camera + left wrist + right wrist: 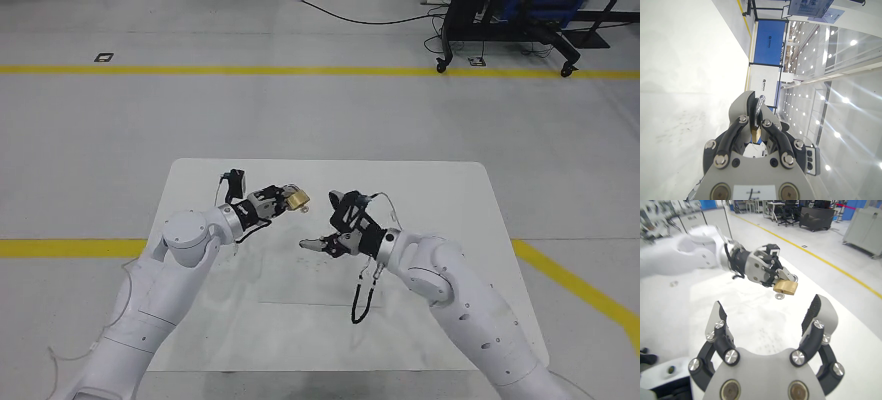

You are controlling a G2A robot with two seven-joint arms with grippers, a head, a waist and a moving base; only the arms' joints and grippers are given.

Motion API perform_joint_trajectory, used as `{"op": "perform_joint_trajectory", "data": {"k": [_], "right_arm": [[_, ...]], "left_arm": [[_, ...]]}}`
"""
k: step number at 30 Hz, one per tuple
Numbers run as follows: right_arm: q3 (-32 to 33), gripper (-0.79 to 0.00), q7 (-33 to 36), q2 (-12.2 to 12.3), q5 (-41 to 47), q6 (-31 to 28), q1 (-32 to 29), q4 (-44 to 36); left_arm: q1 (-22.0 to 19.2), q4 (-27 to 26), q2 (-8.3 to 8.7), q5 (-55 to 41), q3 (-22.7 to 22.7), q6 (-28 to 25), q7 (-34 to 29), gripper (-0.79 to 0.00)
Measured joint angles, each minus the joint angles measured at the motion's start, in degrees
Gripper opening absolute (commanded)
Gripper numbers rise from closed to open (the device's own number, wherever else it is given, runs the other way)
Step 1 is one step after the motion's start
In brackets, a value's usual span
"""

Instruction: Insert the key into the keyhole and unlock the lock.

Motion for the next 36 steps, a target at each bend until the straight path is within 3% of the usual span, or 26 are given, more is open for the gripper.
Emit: {"op": "perform_joint_trajectory", "data": {"k": [3, 4, 5, 14, 22, 25, 29, 36], "right_arm": [[-3.99, -0.259, -4.64, -0.50, -13.09, 5.68, -0.02, 0.89], [-4.79, -0.369, -5.99, -0.63, -15.52, 6.73, -0.06, 1.20], [-5.40, -0.403, -7.53, -0.77, -17.52, 7.84, -0.09, 1.59], [-7.59, -0.425, -6.15, -1.58, -23.57, 11.98, 1.14, 2.79], [-7.87, -0.465, -5.62, -1.99, -24.45, 12.07, 1.47, 2.94], [-7.89, -0.560, -5.20, -2.10, -25.35, 12.36, 1.46, 2.80], [-7.98, -0.779, -4.86, -2.28, -26.20, 12.84, 1.35, 2.66], [-7.75, -0.785, -4.86, -2.60, -26.31, 13.21, 1.30, 3.40]], "left_arm": [[-0.06, 0.10, -0.05, 0.03, -0.16, 0.23, -0.27, -0.785], [-0.06, 0.10, -0.07, 0.12, -0.17, 0.27, -0.30, -0.785], [-0.04, 0.10, -0.08, 0.20, -0.19, 0.34, -0.38, -0.785], [-0.28, 0.24, -0.27, 1.40, 0.14, 1.09, -1.27, -0.785], [-0.49, 0.48, -0.43, 2.08, 0.35, 1.60, -2.05, -0.785], [-0.60, 0.60, -0.50, 2.24, 0.36, 1.72, -2.22, -0.785], [-0.69, 0.75, -0.58, 2.43, 0.32, 1.87, -2.41, -0.785], [-0.87, 0.91, -0.68, 2.95, 0.27, 2.29, -2.62, -0.785]]}}
